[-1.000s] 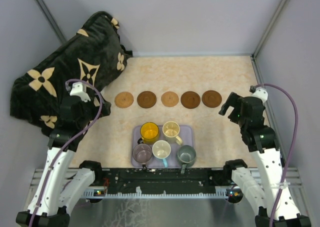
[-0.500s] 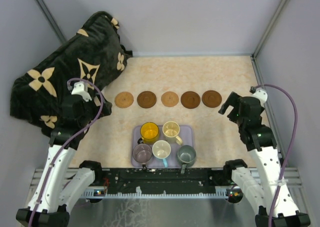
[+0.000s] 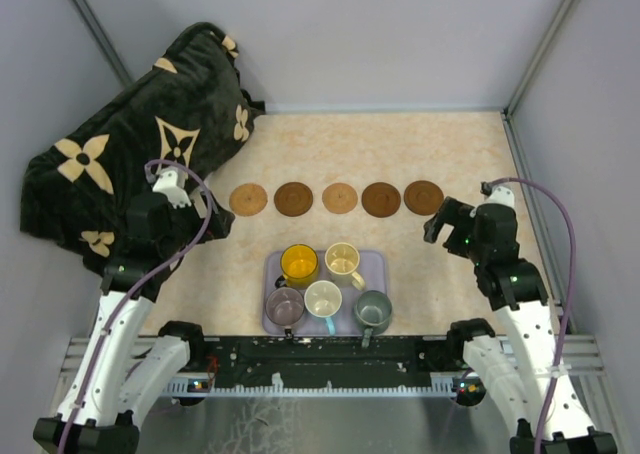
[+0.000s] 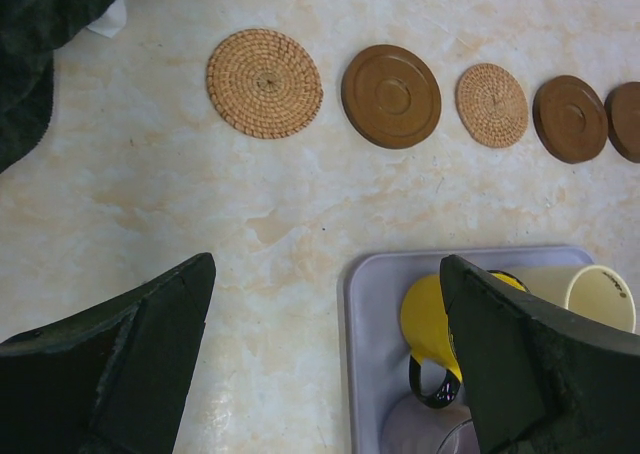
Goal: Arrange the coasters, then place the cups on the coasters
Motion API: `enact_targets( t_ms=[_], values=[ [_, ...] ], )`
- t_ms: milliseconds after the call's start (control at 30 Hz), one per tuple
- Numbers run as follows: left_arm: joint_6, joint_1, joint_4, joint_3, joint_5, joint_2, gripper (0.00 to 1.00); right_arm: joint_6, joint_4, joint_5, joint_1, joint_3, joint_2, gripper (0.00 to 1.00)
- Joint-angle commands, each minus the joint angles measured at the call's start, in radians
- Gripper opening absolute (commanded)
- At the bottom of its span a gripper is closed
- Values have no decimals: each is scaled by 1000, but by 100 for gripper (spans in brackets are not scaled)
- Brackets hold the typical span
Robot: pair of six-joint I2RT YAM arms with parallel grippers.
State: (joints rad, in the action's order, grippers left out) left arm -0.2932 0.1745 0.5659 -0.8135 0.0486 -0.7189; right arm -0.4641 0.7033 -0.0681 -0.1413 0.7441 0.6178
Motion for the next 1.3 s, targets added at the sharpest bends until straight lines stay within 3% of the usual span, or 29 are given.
enact_targets(
  t_ms=[0,267,533,833,1267],
  values=[
    [11,8,-29,18,77,39,100,30,-3,34,-31,33,-10,99],
    [-25,49,-69,49,119,57,100,16,43,-49,-289,116,75,86],
    [-56,209,-138,65,52,19,100,-10,18,-268,-646,173,266,87],
    [-91,312,-224,120,37,-34,99,-37,-11,-159,-664,136,283,83],
    [-78,325,-228,127,-38,-51,99,-85,-23,-171,-807,79,381,78]
  ],
)
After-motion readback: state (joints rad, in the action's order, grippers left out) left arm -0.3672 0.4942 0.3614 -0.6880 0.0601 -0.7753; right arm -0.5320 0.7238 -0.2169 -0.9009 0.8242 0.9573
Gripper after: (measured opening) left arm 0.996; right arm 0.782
